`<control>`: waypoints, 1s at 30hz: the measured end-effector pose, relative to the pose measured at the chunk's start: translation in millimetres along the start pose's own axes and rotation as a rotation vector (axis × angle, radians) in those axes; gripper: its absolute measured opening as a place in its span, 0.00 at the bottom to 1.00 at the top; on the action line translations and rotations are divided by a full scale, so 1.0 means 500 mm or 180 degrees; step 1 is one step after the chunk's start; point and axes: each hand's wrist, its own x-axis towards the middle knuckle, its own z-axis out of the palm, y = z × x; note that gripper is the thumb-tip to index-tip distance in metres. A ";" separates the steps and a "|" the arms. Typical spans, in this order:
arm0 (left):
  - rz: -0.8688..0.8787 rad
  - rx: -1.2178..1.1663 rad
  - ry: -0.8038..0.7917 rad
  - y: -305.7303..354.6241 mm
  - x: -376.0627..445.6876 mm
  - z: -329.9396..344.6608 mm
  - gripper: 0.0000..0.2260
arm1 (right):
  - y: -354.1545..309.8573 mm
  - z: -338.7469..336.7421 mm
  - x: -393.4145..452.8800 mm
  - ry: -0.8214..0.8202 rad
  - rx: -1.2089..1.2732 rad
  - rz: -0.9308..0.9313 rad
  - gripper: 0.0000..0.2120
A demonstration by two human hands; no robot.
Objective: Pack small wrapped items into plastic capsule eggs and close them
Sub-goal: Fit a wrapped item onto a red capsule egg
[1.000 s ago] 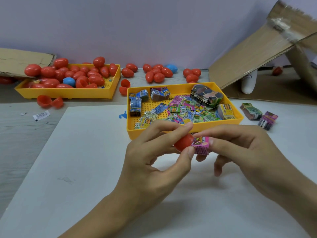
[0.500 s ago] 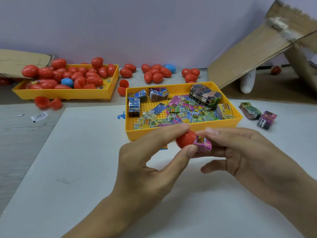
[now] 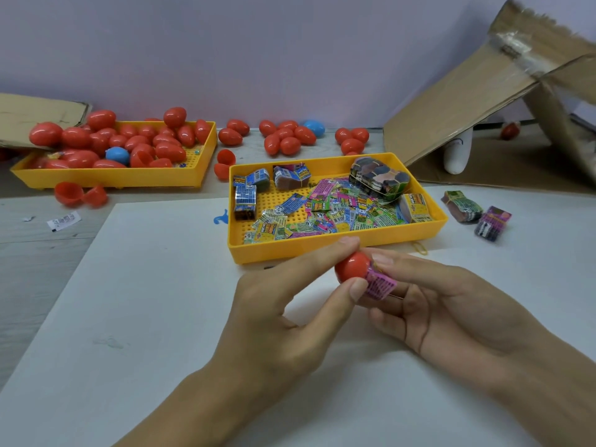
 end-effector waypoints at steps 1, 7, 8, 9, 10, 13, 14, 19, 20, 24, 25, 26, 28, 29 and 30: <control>0.0001 -0.0021 -0.0027 -0.001 -0.001 0.001 0.16 | 0.000 0.001 0.000 0.0086 -0.0010 -0.0032 0.13; 0.0032 -0.0035 -0.0101 -0.007 0.001 -0.004 0.20 | 0.000 -0.005 0.001 0.0093 -0.0006 -0.0014 0.18; 0.0052 -0.0040 -0.0105 -0.008 0.001 -0.003 0.19 | -0.001 -0.007 0.002 0.0069 0.0012 -0.0019 0.19; 0.0071 -0.0054 -0.0106 -0.008 0.001 -0.002 0.19 | -0.001 -0.009 0.003 0.0017 0.0037 -0.0038 0.21; 0.0095 -0.0057 -0.0104 -0.008 0.001 -0.001 0.18 | -0.003 -0.009 0.002 -0.0037 0.0038 -0.0073 0.21; 0.0132 -0.0043 -0.0105 -0.007 0.000 0.001 0.19 | -0.005 -0.008 0.001 -0.0101 -0.0104 -0.0168 0.16; 0.0114 -0.0078 -0.0120 -0.007 0.000 0.000 0.19 | -0.005 -0.007 0.000 -0.0128 -0.0158 -0.0178 0.14; 0.0080 -0.0166 -0.0207 -0.008 0.003 0.000 0.19 | -0.010 -0.008 -0.001 -0.0106 -0.0398 -0.0246 0.13; 0.0067 -0.0181 -0.0234 -0.008 0.003 0.000 0.19 | -0.010 -0.008 -0.001 -0.0067 -0.0470 -0.0256 0.15; 0.0057 -0.0202 -0.0291 -0.008 0.001 0.000 0.18 | -0.010 -0.006 -0.003 -0.0022 -0.0704 -0.0305 0.19; 0.0047 -0.0208 -0.0285 -0.008 0.001 -0.001 0.18 | -0.010 -0.005 -0.004 0.0000 -0.0728 -0.0312 0.19; 0.0025 -0.0234 -0.0284 -0.009 0.001 -0.001 0.18 | -0.010 -0.004 -0.004 0.0035 -0.0741 -0.0324 0.19; -0.0047 -0.0350 -0.0292 -0.012 0.002 -0.002 0.17 | -0.011 -0.002 -0.005 0.0090 -0.0765 -0.0369 0.20; -0.0096 -0.0419 -0.0294 -0.014 0.002 -0.003 0.17 | -0.012 0.000 -0.006 0.0092 -0.0814 -0.0401 0.19; -0.0150 -0.0477 -0.0297 -0.016 0.002 -0.003 0.17 | -0.012 0.002 -0.008 0.0091 -0.0907 -0.0433 0.17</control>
